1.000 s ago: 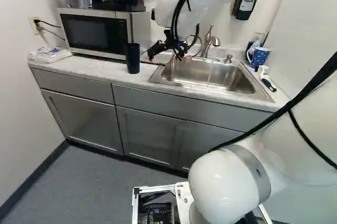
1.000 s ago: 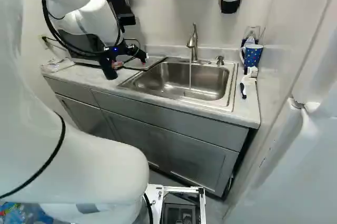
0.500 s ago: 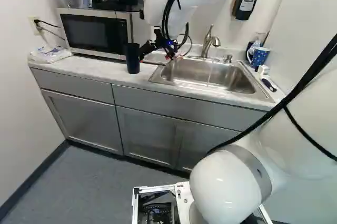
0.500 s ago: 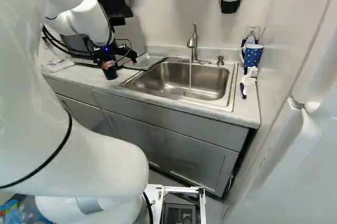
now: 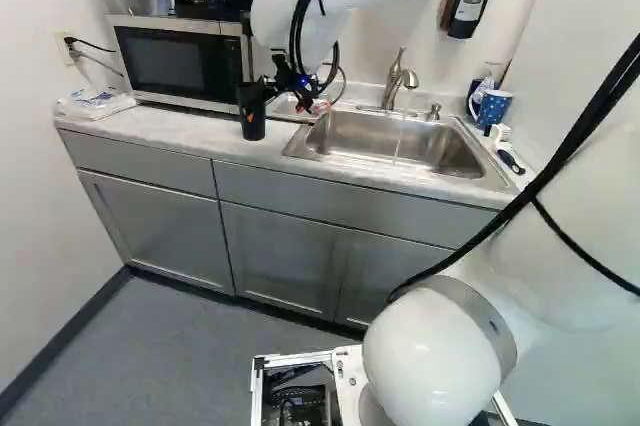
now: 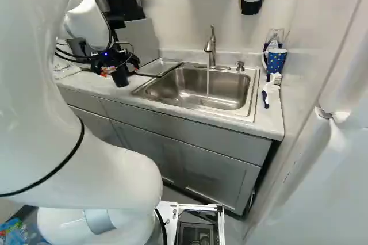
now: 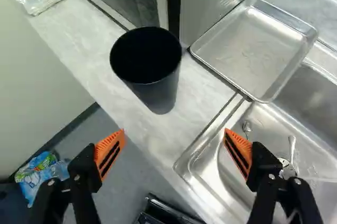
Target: Rinse the cup and place it in the tray
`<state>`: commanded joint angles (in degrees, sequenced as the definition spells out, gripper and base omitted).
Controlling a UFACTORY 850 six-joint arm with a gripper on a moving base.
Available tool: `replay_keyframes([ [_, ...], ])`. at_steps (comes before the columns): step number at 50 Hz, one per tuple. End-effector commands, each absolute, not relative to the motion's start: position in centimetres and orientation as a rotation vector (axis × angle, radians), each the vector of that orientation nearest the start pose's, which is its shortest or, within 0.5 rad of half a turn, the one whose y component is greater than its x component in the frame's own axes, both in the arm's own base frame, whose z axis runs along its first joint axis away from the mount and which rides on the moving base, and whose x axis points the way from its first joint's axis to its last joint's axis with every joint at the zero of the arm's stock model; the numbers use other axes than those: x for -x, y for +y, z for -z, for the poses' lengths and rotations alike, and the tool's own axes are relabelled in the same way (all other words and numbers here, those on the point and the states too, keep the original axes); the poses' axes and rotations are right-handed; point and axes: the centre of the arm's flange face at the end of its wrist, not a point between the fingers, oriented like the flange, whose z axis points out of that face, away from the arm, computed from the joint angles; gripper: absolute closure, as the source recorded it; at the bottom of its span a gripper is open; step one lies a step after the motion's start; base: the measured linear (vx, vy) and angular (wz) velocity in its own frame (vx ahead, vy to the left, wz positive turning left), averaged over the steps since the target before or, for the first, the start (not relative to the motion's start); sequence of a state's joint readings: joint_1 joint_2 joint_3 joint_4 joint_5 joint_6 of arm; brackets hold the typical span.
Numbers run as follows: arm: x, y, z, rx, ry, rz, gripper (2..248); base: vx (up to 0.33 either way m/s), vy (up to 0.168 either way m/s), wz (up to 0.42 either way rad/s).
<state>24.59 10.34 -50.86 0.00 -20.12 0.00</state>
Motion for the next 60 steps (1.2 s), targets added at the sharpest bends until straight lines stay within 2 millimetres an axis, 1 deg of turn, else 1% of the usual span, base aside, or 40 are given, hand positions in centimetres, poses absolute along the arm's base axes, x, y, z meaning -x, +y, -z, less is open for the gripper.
replay_keyframes([
  [9, -39.6, 19.4, -60.6, 2.731, -0.632, 1.021, 3, 0.000, 0.000, 0.000],
  [21, -39.6, 19.5, -60.5, 2.732, -0.634, 1.018, 3, 0.000, 0.000, 0.000],
  [40, -40.6, 19.9, -58.7, 2.733, -0.635, 1.016, 3, 0.000, 0.000, 0.000],
  [60, -42.0, 20.6, -57.0, 2.696, -0.626, 1.085, 3, 0.000, 0.000, 0.000],
])
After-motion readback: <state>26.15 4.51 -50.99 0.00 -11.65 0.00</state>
